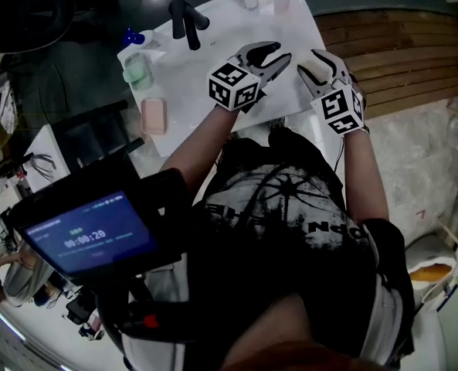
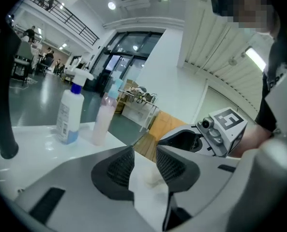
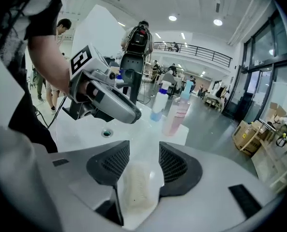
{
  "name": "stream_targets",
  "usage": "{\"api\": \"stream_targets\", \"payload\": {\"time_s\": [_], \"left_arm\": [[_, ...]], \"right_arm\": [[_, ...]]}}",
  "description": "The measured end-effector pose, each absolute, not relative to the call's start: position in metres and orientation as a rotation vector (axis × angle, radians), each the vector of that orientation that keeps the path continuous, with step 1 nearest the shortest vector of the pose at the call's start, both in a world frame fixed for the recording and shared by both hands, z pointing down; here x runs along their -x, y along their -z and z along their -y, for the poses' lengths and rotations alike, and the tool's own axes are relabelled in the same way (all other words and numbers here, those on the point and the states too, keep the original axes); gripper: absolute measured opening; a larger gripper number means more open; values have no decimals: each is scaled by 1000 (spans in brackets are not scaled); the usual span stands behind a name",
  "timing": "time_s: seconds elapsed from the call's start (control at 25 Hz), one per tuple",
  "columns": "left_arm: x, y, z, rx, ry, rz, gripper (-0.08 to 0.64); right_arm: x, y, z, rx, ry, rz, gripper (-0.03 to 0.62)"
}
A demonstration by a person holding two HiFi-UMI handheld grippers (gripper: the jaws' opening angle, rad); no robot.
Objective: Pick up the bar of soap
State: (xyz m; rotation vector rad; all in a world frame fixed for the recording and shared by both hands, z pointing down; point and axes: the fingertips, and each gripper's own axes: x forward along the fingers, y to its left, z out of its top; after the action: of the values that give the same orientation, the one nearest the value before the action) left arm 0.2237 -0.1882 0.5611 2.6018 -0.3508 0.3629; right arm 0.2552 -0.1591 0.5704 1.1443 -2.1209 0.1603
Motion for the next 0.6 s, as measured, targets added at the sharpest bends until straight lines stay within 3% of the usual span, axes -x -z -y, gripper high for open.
{"api": "stream_targets", "payload": {"time_s": [0.32, 0.6], "left_arm": [[-172, -487, 199, -2710, -190, 491, 31], [-117, -444, 194, -2770, -141, 588, 14]], "right_arm": [[-226, -504, 170, -1278, -154, 2231, 45], [-187, -469, 176, -1287, -81, 2318, 18]]}}
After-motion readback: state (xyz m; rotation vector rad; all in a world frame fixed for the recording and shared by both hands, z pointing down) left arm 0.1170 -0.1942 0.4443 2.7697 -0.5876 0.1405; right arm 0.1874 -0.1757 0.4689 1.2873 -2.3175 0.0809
